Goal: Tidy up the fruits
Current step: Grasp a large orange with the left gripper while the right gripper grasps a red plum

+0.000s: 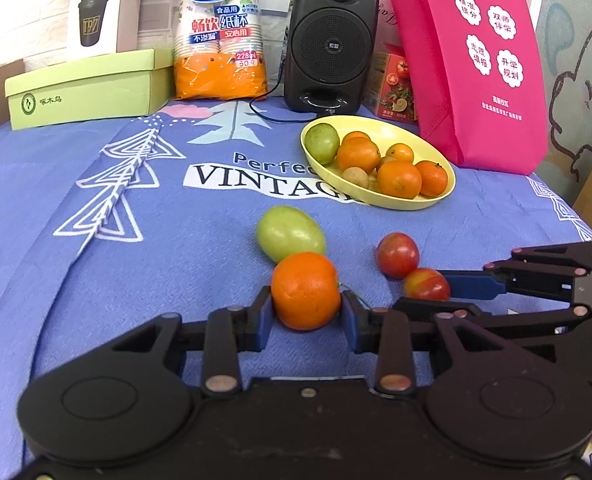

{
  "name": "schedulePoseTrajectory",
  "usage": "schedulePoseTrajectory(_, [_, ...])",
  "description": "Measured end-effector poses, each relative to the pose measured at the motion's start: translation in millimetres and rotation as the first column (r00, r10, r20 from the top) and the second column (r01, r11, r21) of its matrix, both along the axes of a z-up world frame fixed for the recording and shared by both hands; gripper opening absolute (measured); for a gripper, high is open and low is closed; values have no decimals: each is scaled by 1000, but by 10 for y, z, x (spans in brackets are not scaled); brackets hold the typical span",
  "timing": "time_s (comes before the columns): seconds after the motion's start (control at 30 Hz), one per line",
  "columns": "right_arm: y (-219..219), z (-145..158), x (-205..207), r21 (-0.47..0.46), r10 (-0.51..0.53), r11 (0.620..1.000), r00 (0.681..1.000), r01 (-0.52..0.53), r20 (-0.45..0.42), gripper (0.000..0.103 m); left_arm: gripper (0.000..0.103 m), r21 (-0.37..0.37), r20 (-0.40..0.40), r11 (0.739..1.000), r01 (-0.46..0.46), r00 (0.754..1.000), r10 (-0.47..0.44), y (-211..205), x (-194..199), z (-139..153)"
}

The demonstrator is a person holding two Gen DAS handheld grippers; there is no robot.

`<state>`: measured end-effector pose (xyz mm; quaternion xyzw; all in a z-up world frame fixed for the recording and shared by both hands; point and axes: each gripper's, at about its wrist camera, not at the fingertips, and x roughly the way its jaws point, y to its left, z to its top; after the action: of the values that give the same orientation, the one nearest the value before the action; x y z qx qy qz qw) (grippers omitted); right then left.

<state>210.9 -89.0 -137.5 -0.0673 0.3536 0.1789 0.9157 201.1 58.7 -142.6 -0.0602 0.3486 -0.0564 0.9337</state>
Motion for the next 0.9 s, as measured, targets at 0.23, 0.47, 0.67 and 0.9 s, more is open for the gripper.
schedulePoseTrajectory(0.23, [-124, 46, -155, 25, -38, 999, 999, 38, 0, 29, 35, 4, -1, 1000, -5, 1000, 5, 1, -79, 28])
schedulePoseTrajectory(0.47, [-283, 93, -273, 32, -84, 996, 996, 84, 5, 29, 35, 10, 11, 1000, 0, 1000, 0, -24, -163, 91])
schedulePoseTrajectory(0.67, [-364, 144, -363, 37, -107, 994, 994, 107, 19, 29, 35, 24, 20, 1000, 3, 1000, -4, -56, -231, 155])
schedulePoseTrajectory(0.9, [-443, 205, -450, 37, -127, 991, 991, 125, 35, 29, 35, 32, 56, 999, 24, 998, -26, -91, -351, 312])
